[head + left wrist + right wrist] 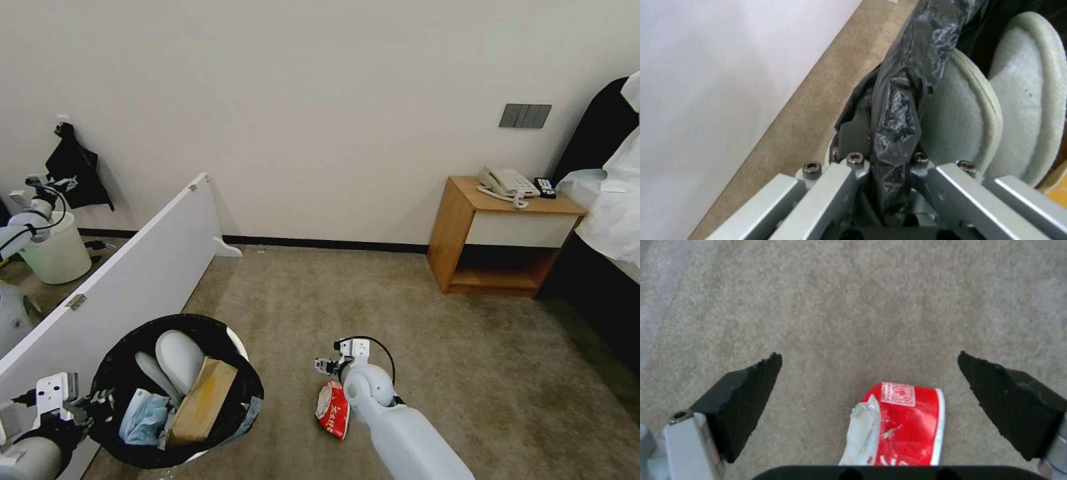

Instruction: Pick up the trash bin, then pick up the garbage from the floor and place it into the trash bin.

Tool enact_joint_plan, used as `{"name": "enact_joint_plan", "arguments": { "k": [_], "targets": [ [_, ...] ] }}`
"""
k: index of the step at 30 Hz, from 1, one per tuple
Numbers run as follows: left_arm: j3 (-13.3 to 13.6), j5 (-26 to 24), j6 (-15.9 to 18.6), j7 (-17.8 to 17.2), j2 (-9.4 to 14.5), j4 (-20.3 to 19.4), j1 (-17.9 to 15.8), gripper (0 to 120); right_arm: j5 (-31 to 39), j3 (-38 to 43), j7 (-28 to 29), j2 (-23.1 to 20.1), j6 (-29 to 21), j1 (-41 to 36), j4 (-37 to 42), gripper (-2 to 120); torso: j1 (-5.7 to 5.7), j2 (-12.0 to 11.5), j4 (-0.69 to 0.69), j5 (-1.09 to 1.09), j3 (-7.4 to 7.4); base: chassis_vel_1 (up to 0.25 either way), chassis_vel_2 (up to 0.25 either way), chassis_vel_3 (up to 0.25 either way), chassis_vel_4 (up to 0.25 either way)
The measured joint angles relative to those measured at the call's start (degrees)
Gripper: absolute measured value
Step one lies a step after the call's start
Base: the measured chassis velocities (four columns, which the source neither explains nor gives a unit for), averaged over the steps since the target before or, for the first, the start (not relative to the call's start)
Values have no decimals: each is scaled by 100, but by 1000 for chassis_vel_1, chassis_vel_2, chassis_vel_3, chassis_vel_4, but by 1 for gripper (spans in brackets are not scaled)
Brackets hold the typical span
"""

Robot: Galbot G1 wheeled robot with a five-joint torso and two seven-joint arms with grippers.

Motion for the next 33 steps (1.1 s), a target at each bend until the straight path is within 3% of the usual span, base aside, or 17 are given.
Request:
{"name": "enact_joint_plan", "arguments": {
  "k": [17,33],
  "targets": [
    [-29,-7,0,-78,-48,-118,61,3,-943,573,-519,621,240,-98,-1161,100,0,0,-1,0,0,0,0,0,0],
    [-33,3,0,-108,-82,-173,111,3,-1061,797,-628,750,279,-60,-1519,100,0,2,0,0,0,0,0,0,0]
  ]
}}
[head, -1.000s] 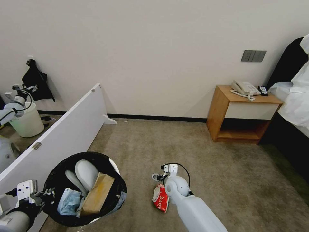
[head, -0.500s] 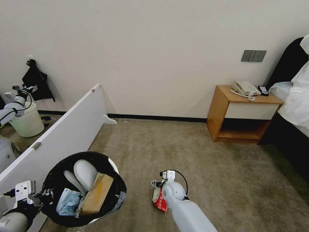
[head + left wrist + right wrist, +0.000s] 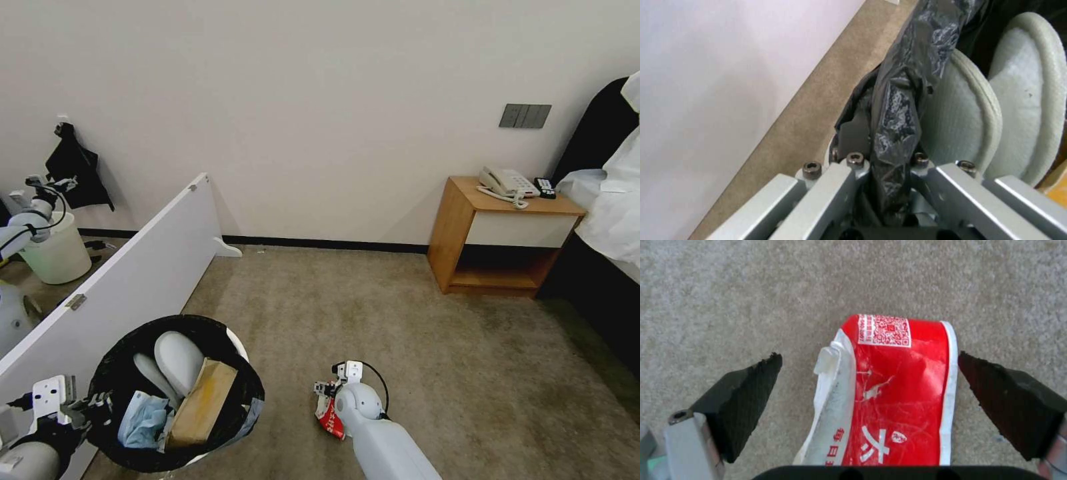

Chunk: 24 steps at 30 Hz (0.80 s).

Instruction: Pick up the trash bin, then pick up the garbage from the floor and place it into the trash bin.

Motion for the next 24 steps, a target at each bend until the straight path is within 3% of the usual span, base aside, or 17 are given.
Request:
{"name": "enact_joint_plan", "arguments": {
  "k": [24],
  "targets": [
    [-20,-27,0,0,-15,-12,-33,3,248,16,127,-11,-150,-135,-158,99,0,-1,0,0,0,0,0,0,0]
  ]
}}
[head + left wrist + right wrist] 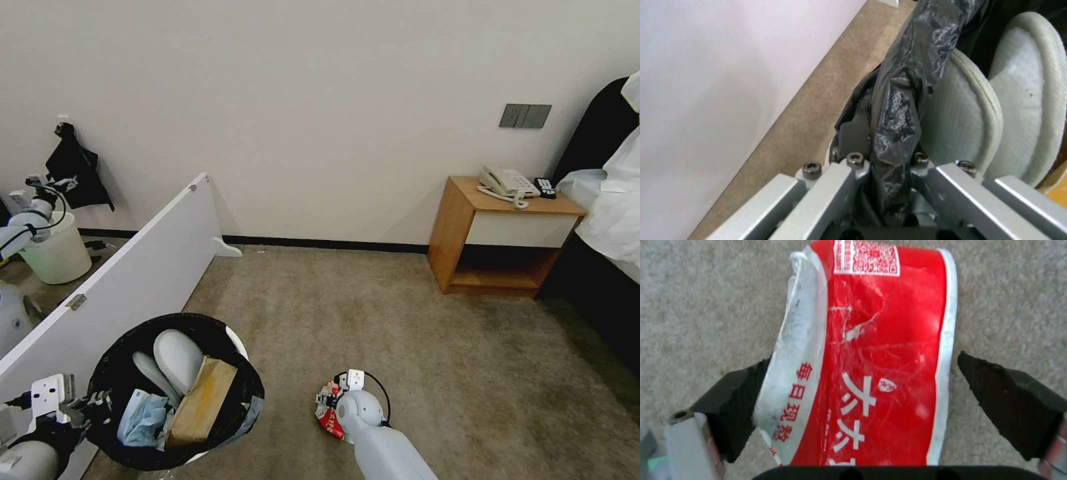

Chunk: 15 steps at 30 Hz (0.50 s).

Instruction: Pick up the trash bin, then pick up the garbage from the floor and place it into the trash bin.

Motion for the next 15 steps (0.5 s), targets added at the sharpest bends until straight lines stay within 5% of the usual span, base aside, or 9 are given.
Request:
{"name": "enact_joint_plan", "arguments": {
  "k": [15],
  "targets": [
    [-6,-24,0,3,15,2,-30,3,171,-155,14,-1,-94,-82,162,49,0,0,0,0,0,0,0,0,0]
  ]
}}
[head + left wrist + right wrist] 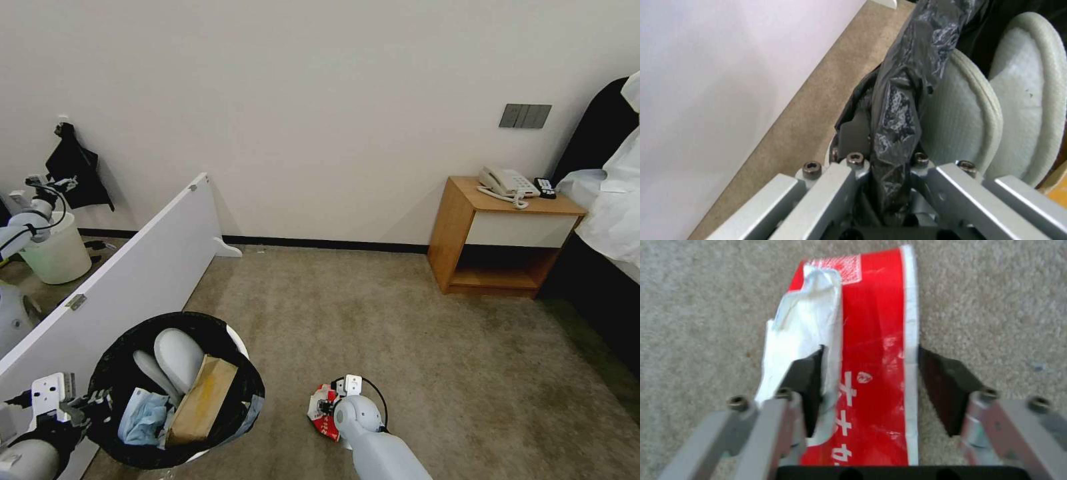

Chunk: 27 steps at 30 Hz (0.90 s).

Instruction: Pick up the trash bin, then pick up the garbage from the floor and place it into the trash bin.

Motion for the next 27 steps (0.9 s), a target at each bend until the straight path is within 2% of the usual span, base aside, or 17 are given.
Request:
{"name": "enact_joint_plan", "arguments": {
  "k": [1,3,5,6,8,12,13,27],
  "targets": [
    [2,0,0,0,0,2,-1,3,6,-16,5,0,-9,-1,23,41,0,0,0,0,0,0,0,0,0],
    [3,-2,0,0,0,2,-2,3,11,-30,9,0,-14,-2,38,37,0,0,0,0,0,0,0,0,0],
    [4,-7,0,0,2,3,-10,3,24,-69,19,0,-32,-17,90,28,0,0,0,0,0,0,0,0,0],
    [4,-7,0,0,2,3,-10,3,24,-69,19,0,-32,-17,90,28,0,0,0,0,0,0,0,0,0],
    [3,-18,0,0,6,4,-14,3,39,-125,35,0,-53,-43,169,16,0,0,0,1,0,0,0,0,0],
    [3,-21,0,1,6,10,-14,3,60,-173,61,0,-74,-58,232,7,0,0,1,1,0,0,0,0,0],
    [5,-21,0,1,4,12,-15,3,79,-199,81,0,-82,-60,267,0,0,0,1,1,0,0,0,0,0],
    [12,-49,0,8,7,11,-22,3,94,-260,90,-74,-95,-116,328,0,0,0,1,1,0,0,0,0,0]
  ]
}}
